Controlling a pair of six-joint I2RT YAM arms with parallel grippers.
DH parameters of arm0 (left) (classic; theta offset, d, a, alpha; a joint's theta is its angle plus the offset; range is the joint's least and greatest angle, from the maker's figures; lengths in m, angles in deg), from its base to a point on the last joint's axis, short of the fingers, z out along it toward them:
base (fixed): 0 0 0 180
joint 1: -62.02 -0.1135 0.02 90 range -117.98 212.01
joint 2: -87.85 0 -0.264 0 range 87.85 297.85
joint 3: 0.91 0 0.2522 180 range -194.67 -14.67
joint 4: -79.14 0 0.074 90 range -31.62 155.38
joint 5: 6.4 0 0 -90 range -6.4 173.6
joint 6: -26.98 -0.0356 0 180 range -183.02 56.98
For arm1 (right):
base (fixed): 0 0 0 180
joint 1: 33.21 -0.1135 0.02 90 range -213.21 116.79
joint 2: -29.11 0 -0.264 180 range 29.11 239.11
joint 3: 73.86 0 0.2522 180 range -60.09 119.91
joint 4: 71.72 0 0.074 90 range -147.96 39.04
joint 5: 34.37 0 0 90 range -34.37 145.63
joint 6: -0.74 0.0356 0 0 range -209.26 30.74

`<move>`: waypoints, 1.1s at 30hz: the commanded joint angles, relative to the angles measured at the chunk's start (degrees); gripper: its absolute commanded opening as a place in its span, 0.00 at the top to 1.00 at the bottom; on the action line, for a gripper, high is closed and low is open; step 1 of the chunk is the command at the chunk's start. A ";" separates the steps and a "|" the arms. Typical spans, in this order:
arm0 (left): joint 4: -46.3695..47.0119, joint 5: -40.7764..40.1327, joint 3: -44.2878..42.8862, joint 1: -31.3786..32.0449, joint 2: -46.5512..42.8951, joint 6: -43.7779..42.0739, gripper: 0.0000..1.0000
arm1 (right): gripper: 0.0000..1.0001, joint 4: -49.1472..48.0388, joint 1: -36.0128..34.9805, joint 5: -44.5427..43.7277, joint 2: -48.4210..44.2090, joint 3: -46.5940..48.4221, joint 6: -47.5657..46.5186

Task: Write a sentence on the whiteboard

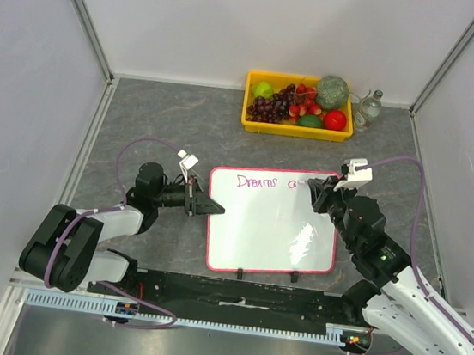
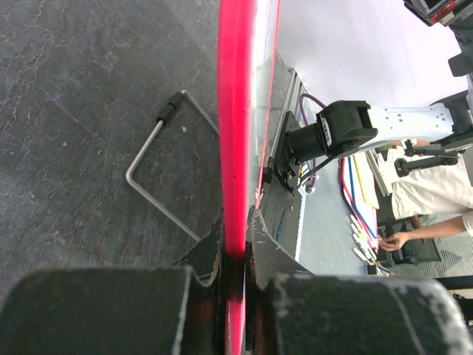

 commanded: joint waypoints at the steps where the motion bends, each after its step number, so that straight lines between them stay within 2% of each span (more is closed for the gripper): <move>1: -3.52 -4.32 1.28 0.15 1.41 -8.77 0.98 | 1.00 -2.44 0.11 -2.66 0.21 2.13 -0.33; 14: -3.52 -4.32 1.28 0.15 1.24 -8.68 0.98 | 1.00 -4.20 0.11 -5.13 -0.31 -1.74 0.28; 33: -3.52 -4.32 1.28 0.15 1.50 -8.68 0.98 | 1.00 0.19 0.11 -1.35 -2.86 -4.11 0.55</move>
